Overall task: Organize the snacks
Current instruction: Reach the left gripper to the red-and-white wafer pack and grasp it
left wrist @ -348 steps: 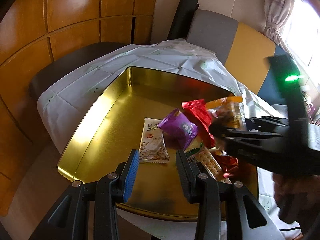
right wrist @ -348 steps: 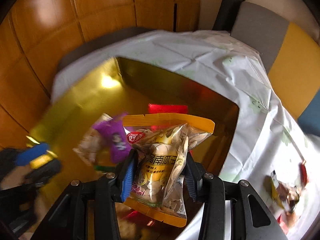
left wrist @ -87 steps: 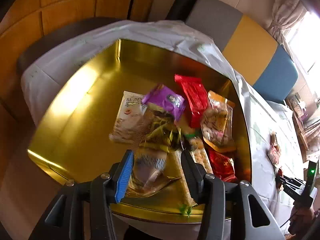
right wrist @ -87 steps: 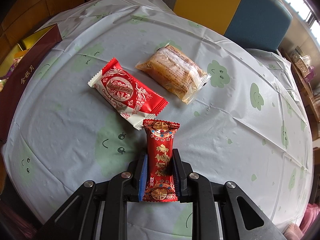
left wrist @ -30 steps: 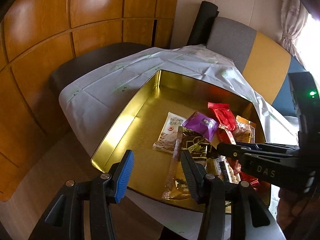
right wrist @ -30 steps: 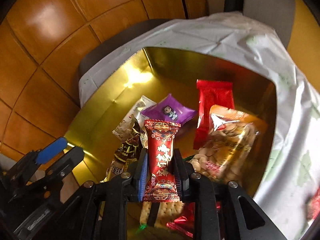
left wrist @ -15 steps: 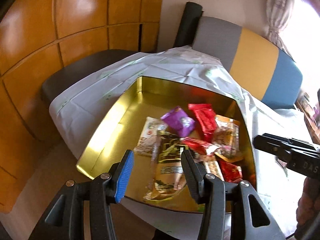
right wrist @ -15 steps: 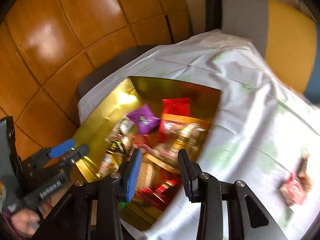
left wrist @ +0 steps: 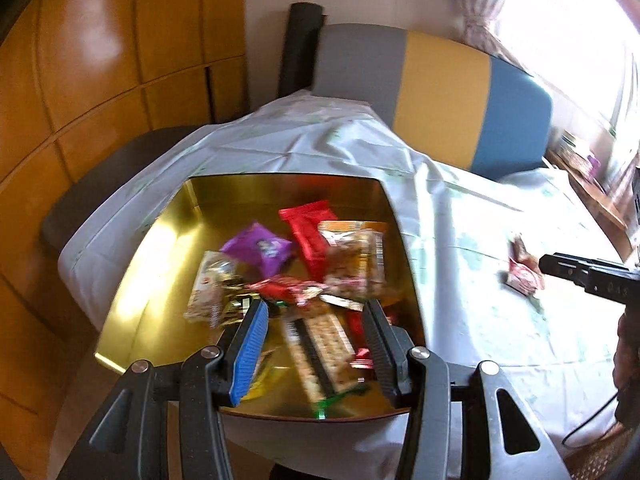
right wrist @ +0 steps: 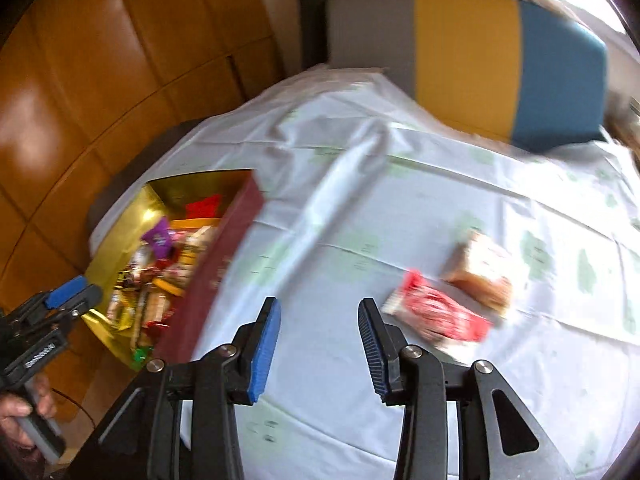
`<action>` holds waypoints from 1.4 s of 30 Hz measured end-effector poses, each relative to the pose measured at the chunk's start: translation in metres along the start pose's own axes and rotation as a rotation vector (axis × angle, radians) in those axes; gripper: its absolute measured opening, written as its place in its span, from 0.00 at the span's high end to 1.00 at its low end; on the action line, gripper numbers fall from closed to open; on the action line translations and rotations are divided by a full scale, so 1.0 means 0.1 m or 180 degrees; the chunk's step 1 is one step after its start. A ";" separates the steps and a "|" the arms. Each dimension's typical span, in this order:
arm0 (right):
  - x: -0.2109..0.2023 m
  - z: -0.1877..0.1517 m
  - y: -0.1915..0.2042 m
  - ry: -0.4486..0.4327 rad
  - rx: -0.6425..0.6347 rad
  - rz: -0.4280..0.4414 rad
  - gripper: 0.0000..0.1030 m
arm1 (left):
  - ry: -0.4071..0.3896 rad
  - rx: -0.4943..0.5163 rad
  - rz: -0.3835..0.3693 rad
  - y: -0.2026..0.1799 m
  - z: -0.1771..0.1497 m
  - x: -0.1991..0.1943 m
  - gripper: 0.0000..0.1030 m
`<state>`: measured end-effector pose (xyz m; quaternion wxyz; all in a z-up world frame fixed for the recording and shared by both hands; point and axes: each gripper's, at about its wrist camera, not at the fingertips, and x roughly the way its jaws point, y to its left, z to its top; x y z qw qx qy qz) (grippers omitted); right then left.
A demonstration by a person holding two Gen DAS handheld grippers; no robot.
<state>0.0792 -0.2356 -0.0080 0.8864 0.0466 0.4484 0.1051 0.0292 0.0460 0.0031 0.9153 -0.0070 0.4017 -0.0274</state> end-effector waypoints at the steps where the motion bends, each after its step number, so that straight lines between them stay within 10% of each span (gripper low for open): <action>1: -0.02 -0.01 -0.07 -0.0006 0.0030 -0.0024 0.60 | 0.0005 0.0049 -0.0026 -0.06 0.01 0.00 0.52; 16: -0.31 -0.07 -1.37 -0.0176 0.0692 -0.0641 0.54 | 0.0127 0.0742 -0.0383 -0.95 0.09 0.13 0.52; 28: -0.39 -0.14 -1.82 -0.0243 0.1523 -0.0594 0.49 | 0.0622 0.1139 -0.1046 -1.92 0.15 0.55 0.45; 42: -0.45 -0.13 -1.77 -0.0225 0.1536 -0.0415 0.44 | 0.0735 0.2948 -0.1243 -2.85 0.13 1.18 0.31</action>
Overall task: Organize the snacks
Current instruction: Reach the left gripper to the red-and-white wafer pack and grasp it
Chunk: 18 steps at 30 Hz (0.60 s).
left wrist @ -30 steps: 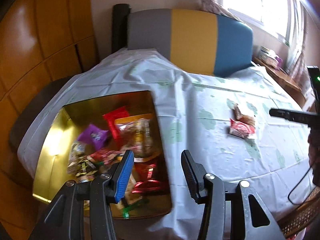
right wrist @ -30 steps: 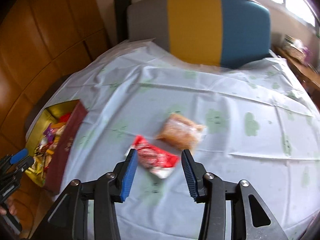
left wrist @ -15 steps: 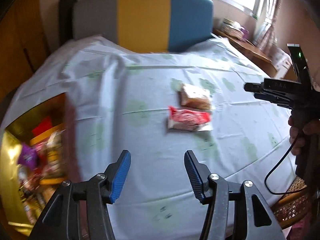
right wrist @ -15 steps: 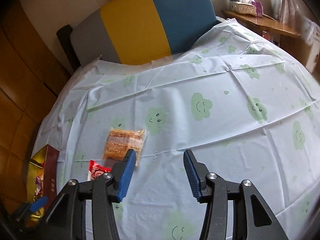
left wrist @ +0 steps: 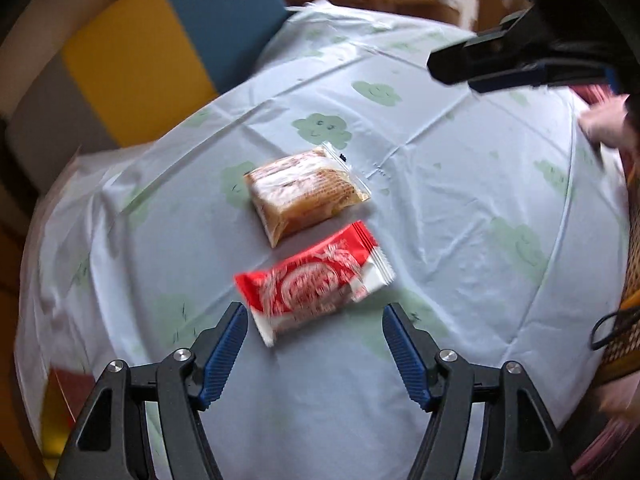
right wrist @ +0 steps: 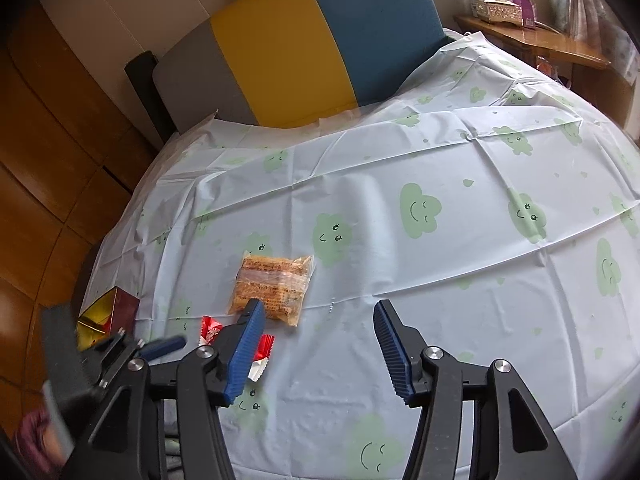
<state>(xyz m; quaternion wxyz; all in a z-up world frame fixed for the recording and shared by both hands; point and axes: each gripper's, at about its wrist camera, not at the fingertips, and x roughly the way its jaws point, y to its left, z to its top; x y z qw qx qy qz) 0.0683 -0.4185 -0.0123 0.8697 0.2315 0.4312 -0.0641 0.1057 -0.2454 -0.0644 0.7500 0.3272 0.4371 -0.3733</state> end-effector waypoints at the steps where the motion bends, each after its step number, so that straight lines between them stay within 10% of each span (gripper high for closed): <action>1: 0.00 0.00 0.00 0.0010 -0.0002 -0.0007 0.43 | 0.0031 0.0091 -0.0006 0.01 0.03 0.04 0.31; 8: -0.01 0.02 -0.01 0.0010 0.0044 0.0064 0.42 | 0.0155 0.0506 -0.0207 0.03 0.14 0.30 0.31; 18: 0.01 0.01 0.04 0.0022 -0.0036 0.0051 0.42 | -0.0013 -0.0076 -0.0356 0.07 0.10 0.23 0.55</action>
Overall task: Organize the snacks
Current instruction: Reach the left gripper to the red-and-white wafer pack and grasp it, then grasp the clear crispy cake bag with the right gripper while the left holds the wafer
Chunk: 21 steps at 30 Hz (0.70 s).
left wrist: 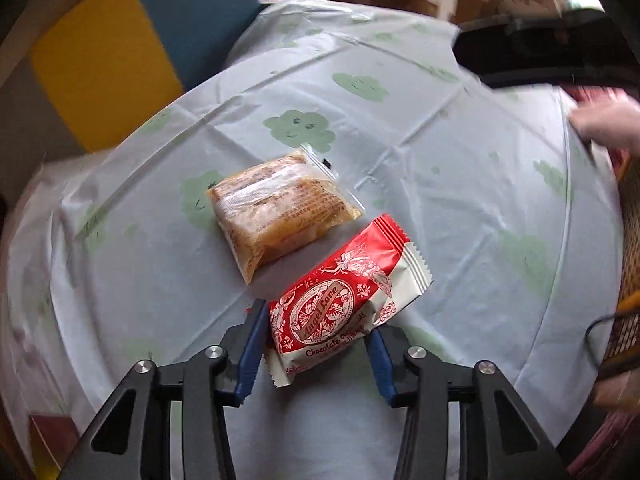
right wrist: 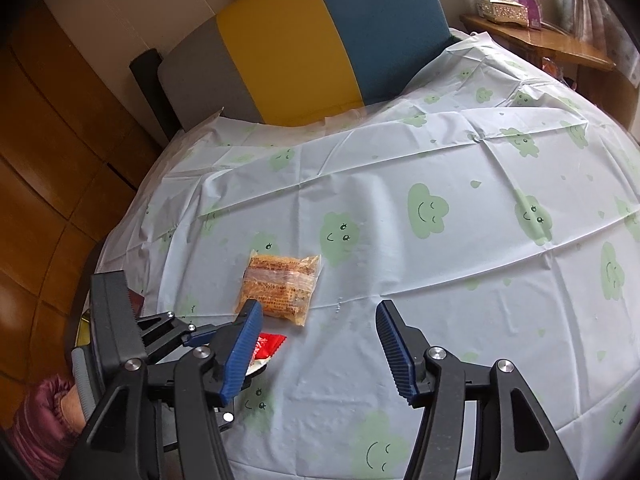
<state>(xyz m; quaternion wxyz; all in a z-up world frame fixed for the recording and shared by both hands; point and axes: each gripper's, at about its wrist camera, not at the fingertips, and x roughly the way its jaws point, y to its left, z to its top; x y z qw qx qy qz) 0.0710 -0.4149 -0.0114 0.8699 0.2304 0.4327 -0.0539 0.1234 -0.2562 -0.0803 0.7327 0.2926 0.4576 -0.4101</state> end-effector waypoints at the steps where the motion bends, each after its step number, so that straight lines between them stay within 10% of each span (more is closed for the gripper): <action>1: 0.01 0.00 0.00 0.0008 -0.0006 -0.0001 0.42 | -0.0035 -0.0080 0.0009 0.00 -0.02 -0.03 0.56; 21: 0.53 -0.18 0.58 0.0614 -0.1081 -0.0093 0.42 | -0.0521 -0.1478 -0.0001 0.05 -1.01 -0.74 0.56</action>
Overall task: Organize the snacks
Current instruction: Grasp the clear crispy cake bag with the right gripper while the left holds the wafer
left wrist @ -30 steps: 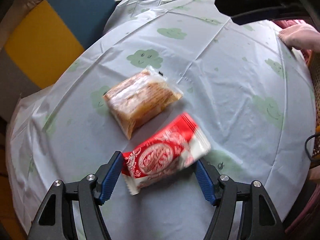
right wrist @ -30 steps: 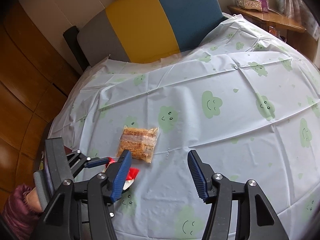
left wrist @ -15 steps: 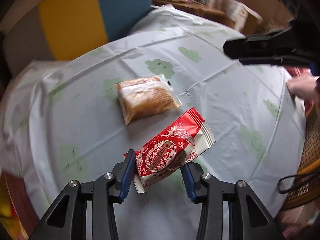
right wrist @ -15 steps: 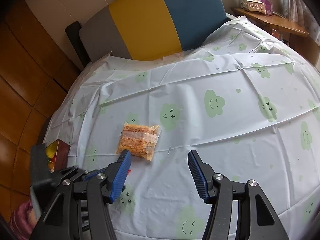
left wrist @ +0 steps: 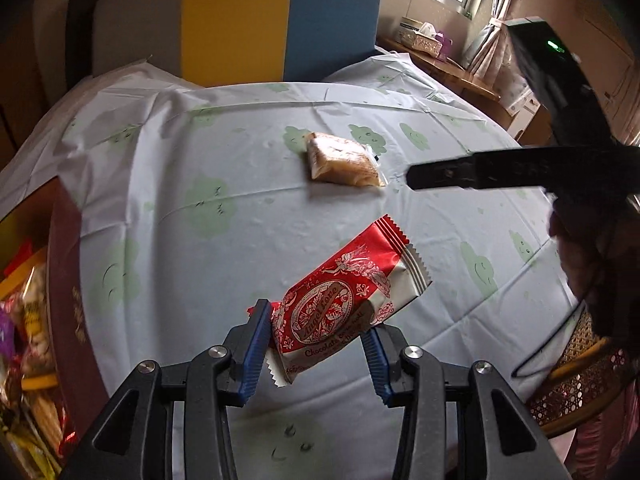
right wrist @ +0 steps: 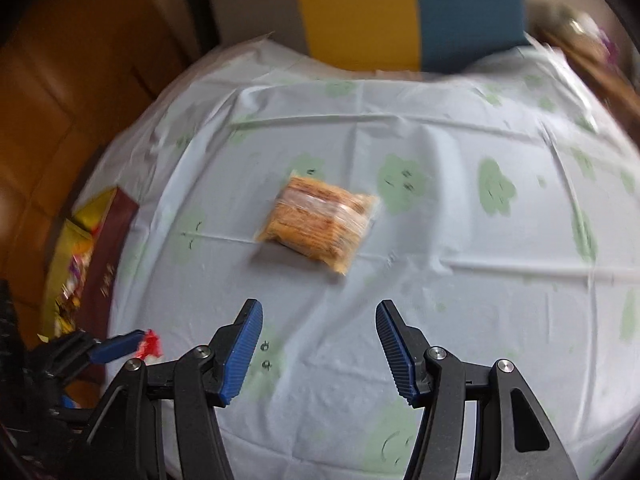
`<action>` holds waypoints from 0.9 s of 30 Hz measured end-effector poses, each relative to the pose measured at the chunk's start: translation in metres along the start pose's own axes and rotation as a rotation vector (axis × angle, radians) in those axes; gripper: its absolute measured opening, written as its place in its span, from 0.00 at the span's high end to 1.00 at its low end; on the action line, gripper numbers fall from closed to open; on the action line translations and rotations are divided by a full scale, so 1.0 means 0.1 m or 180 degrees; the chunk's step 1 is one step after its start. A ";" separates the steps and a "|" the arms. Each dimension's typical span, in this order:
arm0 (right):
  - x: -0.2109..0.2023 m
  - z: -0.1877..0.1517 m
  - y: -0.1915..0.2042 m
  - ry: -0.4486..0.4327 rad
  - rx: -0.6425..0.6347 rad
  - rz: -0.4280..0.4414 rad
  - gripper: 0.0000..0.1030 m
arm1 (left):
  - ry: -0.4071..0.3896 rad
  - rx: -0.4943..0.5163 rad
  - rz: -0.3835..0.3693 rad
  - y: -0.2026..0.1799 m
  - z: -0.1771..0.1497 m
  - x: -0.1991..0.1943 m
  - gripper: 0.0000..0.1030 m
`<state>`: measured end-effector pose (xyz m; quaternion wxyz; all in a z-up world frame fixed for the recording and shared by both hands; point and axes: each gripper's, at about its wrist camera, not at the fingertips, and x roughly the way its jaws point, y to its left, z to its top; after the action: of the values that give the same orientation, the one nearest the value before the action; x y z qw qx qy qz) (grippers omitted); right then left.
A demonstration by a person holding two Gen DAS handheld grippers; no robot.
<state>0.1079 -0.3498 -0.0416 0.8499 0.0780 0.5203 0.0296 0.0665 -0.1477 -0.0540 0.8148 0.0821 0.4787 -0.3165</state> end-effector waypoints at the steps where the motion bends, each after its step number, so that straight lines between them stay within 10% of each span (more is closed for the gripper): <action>1: 0.05 0.07 0.06 0.0033 -0.0143 -0.0020 0.40 | -0.0006 -0.0015 -0.0002 0.02 -0.02 -0.03 0.56; 13: 0.71 0.54 0.38 0.0495 -0.1585 -0.0378 0.29 | -0.0063 -0.0163 -0.0095 0.18 -0.18 -0.15 0.56; 27: 0.75 0.47 0.36 0.0469 -0.1459 -0.0268 0.41 | -0.0105 -0.0262 -0.0112 0.19 -0.21 -0.18 0.56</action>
<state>0.1850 -0.3091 -0.0805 0.8056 -0.1410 0.5634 0.1171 0.0567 -0.1159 -0.0533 0.8196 0.0349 0.4792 -0.3120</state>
